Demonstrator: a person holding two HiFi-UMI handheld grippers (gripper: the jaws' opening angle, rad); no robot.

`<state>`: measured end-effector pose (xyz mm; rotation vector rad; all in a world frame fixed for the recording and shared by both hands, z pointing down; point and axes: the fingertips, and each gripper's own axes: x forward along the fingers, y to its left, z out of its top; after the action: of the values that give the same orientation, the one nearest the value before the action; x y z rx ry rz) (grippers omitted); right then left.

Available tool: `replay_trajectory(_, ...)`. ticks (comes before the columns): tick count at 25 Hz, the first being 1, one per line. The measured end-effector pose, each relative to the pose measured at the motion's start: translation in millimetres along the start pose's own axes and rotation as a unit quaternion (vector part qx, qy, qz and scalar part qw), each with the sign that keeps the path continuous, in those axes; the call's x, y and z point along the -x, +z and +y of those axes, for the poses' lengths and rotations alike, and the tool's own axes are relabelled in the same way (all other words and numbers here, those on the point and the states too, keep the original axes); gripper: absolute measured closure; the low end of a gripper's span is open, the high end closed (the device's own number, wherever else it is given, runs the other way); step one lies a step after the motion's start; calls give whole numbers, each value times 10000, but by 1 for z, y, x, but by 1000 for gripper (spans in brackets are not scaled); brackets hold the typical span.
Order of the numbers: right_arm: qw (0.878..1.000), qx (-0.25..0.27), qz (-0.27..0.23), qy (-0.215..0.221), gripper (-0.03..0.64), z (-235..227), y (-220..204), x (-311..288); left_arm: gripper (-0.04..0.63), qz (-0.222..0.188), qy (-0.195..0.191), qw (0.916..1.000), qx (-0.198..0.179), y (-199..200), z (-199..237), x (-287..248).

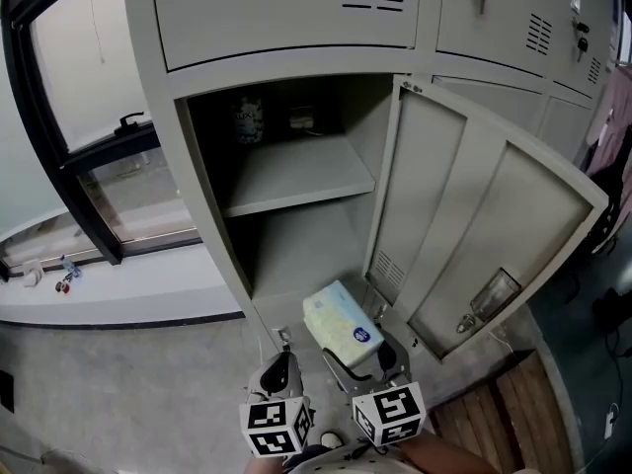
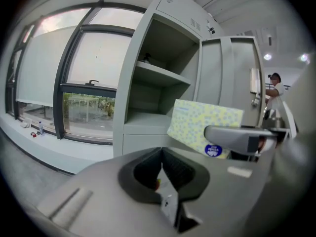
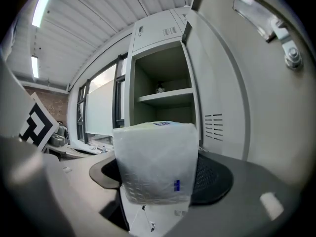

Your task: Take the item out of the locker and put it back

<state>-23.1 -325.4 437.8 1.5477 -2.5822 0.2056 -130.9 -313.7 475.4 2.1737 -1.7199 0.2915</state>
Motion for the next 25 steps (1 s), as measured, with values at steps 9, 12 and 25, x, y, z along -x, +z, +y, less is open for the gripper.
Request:
replay_trajectory(9, 10000, -4, 4, -87, 242, -3, -5, 14, 588, -78, -70, 9999, -32, 2, -13, 4)
replay_trajectory(12, 10000, -4, -35, -69, 242, -2, -3, 15, 589, -46, 63, 9997, -222, 2, -12, 7)
replay_trajectory(25, 9999, -62, -77, -84, 242, 1, -1, 9, 588, -134, 56, 9999, -45, 4, -12, 10)
